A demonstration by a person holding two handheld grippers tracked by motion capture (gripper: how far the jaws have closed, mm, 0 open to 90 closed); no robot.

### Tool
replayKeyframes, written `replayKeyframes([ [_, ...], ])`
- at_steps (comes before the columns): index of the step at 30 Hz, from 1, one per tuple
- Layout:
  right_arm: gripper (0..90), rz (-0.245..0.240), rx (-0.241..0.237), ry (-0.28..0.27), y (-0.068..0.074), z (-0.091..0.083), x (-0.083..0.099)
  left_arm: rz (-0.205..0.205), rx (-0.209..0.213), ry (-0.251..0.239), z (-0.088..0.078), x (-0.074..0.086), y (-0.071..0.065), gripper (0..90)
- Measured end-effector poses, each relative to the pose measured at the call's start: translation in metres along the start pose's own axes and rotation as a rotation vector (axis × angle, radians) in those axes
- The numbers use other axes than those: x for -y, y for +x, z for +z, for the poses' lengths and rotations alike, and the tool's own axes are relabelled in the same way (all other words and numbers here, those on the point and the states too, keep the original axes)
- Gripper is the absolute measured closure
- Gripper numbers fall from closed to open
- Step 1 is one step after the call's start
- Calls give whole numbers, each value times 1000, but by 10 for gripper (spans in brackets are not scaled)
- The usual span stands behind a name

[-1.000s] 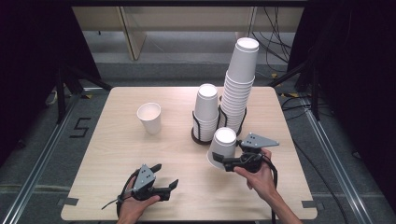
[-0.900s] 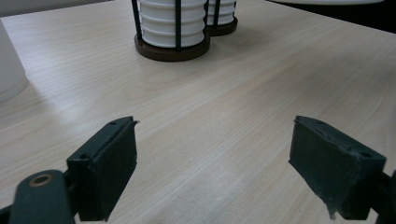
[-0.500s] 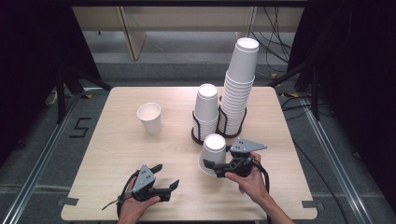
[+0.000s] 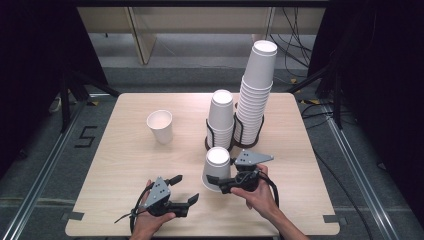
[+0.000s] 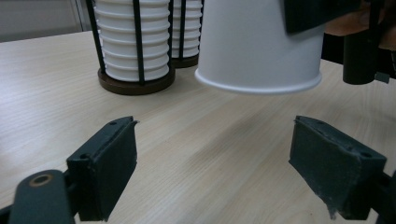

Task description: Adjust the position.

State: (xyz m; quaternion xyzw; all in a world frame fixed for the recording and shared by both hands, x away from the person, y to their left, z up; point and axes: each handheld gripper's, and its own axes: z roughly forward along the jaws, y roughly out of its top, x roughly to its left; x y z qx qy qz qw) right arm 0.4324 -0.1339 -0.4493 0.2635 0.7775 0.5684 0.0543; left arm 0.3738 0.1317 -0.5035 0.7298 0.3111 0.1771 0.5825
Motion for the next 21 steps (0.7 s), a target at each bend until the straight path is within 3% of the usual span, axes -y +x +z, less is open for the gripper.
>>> replayKeyframes([
  [5,188,-41,-31,8,6,9,0,-8,25,-10,4,-2,-3,146],
  [6,189,-29,-34,8,8,10,0,-10,28,-10,4,-3,-4,146],
  [7,189,-52,-29,-1,9,11,0,-9,37,-13,4,-4,-4,146],
  [10,189,-45,-52,0,11,15,0,-17,62,-46,6,-5,-5,146],
  [11,189,-45,-55,-7,11,16,0,-11,48,-46,5,-5,-6,146],
  [16,191,-33,-55,-16,15,21,-1,-5,57,-50,6,-7,-8,133],
  [17,191,2,-63,-7,19,21,-1,-7,63,-54,8,-7,-9,125],
  [19,191,-45,-65,-29,18,24,-1,-6,50,-46,10,-7,-10,89],
  [21,192,-29,-78,-17,20,25,-1,-17,45,-43,12,-7,-11,48],
])
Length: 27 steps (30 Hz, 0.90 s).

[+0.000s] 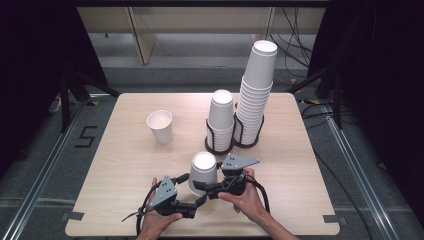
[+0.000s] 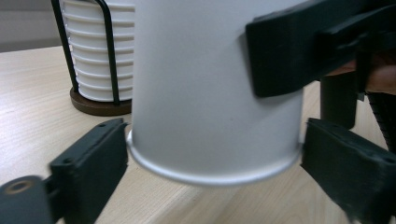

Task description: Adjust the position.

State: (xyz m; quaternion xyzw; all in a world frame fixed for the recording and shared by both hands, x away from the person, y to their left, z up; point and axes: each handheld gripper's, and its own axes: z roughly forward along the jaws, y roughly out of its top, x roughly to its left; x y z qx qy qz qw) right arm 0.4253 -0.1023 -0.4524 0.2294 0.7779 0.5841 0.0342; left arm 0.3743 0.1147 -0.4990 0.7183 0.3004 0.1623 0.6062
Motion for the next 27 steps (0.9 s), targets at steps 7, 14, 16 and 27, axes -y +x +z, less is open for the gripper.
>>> replayKeyframes([
  [7,192,0,-28,-13,9,6,-2,-9,-15,-18,4,-1,-2,0],
  [14,180,-4,-36,-10,11,9,-2,-12,-9,-4,4,-3,-1,27],
  [16,162,25,-33,12,12,8,-2,2,5,-11,5,-3,-1,54],
  [27,160,-19,-26,35,9,-9,-19,149,11,96,2,-2,6,103],
])
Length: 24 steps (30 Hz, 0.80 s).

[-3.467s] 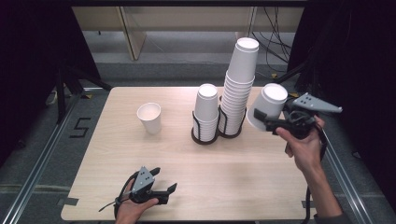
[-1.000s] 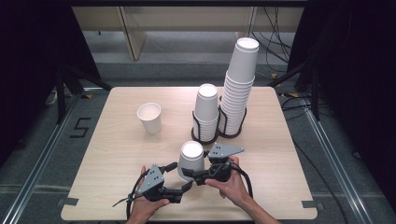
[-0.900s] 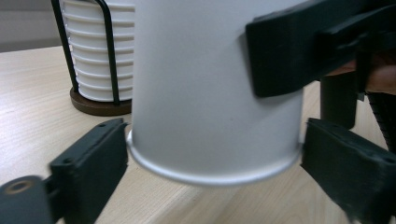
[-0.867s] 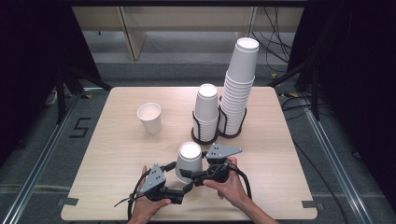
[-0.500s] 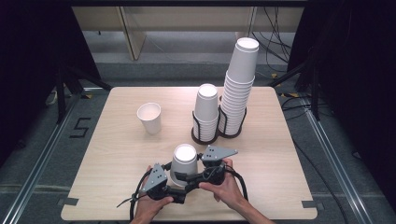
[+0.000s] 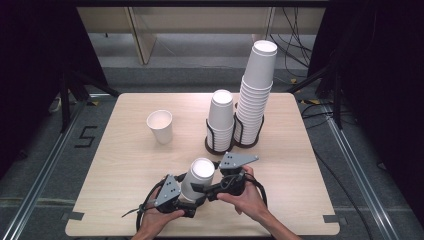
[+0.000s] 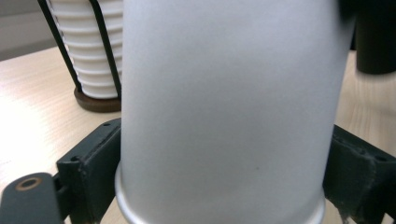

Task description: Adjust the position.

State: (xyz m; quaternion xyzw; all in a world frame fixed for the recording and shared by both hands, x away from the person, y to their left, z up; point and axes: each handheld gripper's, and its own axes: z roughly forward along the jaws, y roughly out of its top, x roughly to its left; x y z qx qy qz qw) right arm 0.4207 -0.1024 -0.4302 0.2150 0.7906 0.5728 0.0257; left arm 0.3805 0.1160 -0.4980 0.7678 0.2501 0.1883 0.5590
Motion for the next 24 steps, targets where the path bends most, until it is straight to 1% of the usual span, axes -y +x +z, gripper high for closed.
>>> replayKeyframes([
  [1,162,-4,8,11,-1,-4,-2,16,-3,22,0,0,0,104],
  [2,163,-14,6,1,-2,-5,-3,36,-4,36,0,1,1,104],
  [3,165,2,8,16,-3,-7,-4,55,-2,57,1,1,0,105],
  [4,167,7,10,24,-4,-10,-4,63,5,62,1,1,0,105],
  [5,167,0,13,22,-5,-11,-5,73,2,77,1,1,-1,106],
  [6,167,0,13,22,-5,-11,-5,73,2,77,1,1,-1,106],
  [7,178,8,2,27,-8,-11,-4,84,13,81,3,1,-2,106],
  [8,181,14,4,46,-8,-12,-4,82,16,91,2,1,-3,106],
  [9,183,21,-5,50,-8,-12,-4,85,24,96,3,1,-3,106],
  [10,202,29,-12,48,-8,-11,-4,88,22,97,3,1,-3,106],
  [11,244,35,-19,43,-7,-10,-3,86,25,94,3,1,-3,105],
  [12,244,43,-42,42,-8,-10,-3,81,29,91,3,1,-3,100],
  [13,249,50,-39,39,-8,-10,-3,74,31,83,3,1,-3,93],
  [14,253,71,-43,43,-8,-11,-4,65,36,66,2,1,-2,82],
  [15,256,90,-46,37,-8,-12,-4,53,40,39,1,1,-2,72],
  [16,259,103,-52,23,-9,-13,-5,35,46,4,1,2,-2,60],
  [17,260,114,-50,1,-11,-15,-6,24,49,-29,0,2,-2,52],
  [18,262,139,-56,-18,-11,-17,-7,21,49,-64,1,2,-2,43],
  [19,263,156,-56,-40,-11,-18,-7,21,49,-64,1,2,-2,35],
  [20,263,161,-46,-60,-12,-20,-8,21,28,-99,-2,2,-2,32],
  [21,263,166,-52,-73,-13,-21,-8,13,21,-124,-2,2,-1,30],
  [22,263,177,-61,-83,-14,-22,-8,7,10,-137,-3,1,-1,31],
  [23,263,207,-66,-91,-13,-24,-8,-4,13,-160,-2,1,0,32],
  [24,263,215,-70,-103,-14,-23,-8,-12,14,-161,-3,1,0,33],
])
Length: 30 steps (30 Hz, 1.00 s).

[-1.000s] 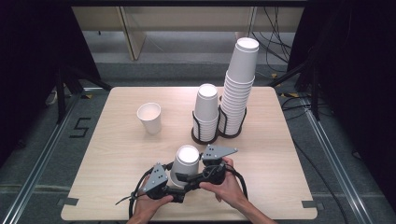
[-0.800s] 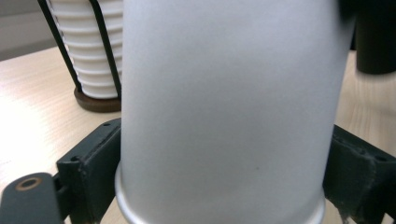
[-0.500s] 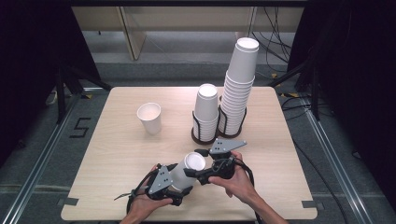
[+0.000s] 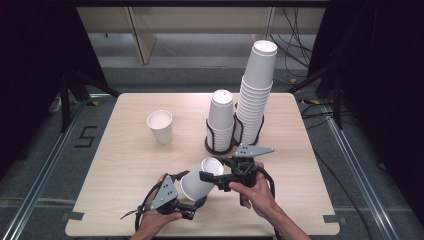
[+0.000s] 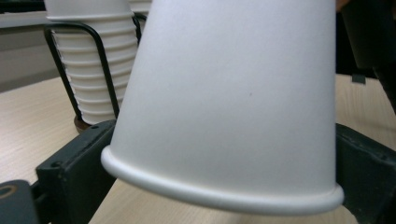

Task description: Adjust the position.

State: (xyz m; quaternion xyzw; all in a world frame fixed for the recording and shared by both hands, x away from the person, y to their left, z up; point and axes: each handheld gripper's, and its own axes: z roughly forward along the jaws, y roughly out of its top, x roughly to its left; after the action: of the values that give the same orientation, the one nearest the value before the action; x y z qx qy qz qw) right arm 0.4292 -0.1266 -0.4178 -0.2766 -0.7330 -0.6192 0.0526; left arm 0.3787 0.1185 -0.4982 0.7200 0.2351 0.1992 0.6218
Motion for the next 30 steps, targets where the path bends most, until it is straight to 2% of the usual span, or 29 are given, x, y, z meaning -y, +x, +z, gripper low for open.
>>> replayKeyframes([
  [2,263,21,-14,-4,-1,0,0,-4,-3,-3,-1,-1,0,35],
  [3,263,51,-23,-4,0,-1,1,-5,-7,0,-1,-1,0,36],
  [4,263,36,-17,-12,-3,0,1,-4,-6,1,-1,-2,0,39],
  [7,262,37,-25,-10,-3,0,1,4,11,7,-2,-2,1,62],
  [9,259,51,-24,-1,-4,-1,2,51,14,40,-5,-5,4,78],
  [13,253,53,-28,13,-6,-1,3,79,18,63,-6,-6,6,104],
  [16,246,69,-31,48,-6,-1,3,89,26,83,-5,-5,6,116],
  [20,217,19,-8,83,-7,0,2,110,36,115,-5,-6,7,120],
  [21,206,25,0,102,-6,-2,1,116,36,128,-5,-7,7,120],
  [22,192,-2,4,105,-8,-1,1,116,36,128,-5,-7,7,121],
  [23,178,-9,15,123,-7,-3,-1,126,52,171,-7,-8,8,121],
  [24,173,-6,17,136,-7,-4,-2,140,49,186,-8,-9,9,120],
  [25,172,-57,26,136,-9,-5,-3,132,56,195,-8,-9,9,121],
  [26,172,-57,26,136,-9,-5,-3,132,56,195,-8,-9,9,121],
  [27,172,-44,14,178,-9,-8,-5,143,92,234,-7,-9,11,120],
  [28,172,-44,14,178,-9,-8,-5,143,92,234,-7,-9,11,120],
  [29,171,-89,13,204,-12,-10,-6,153,92,269,-8,-10,10,121],
  [30,172,-103,3,219,-13,-10,-6,165,92,307,-7,-11,11,121],
])
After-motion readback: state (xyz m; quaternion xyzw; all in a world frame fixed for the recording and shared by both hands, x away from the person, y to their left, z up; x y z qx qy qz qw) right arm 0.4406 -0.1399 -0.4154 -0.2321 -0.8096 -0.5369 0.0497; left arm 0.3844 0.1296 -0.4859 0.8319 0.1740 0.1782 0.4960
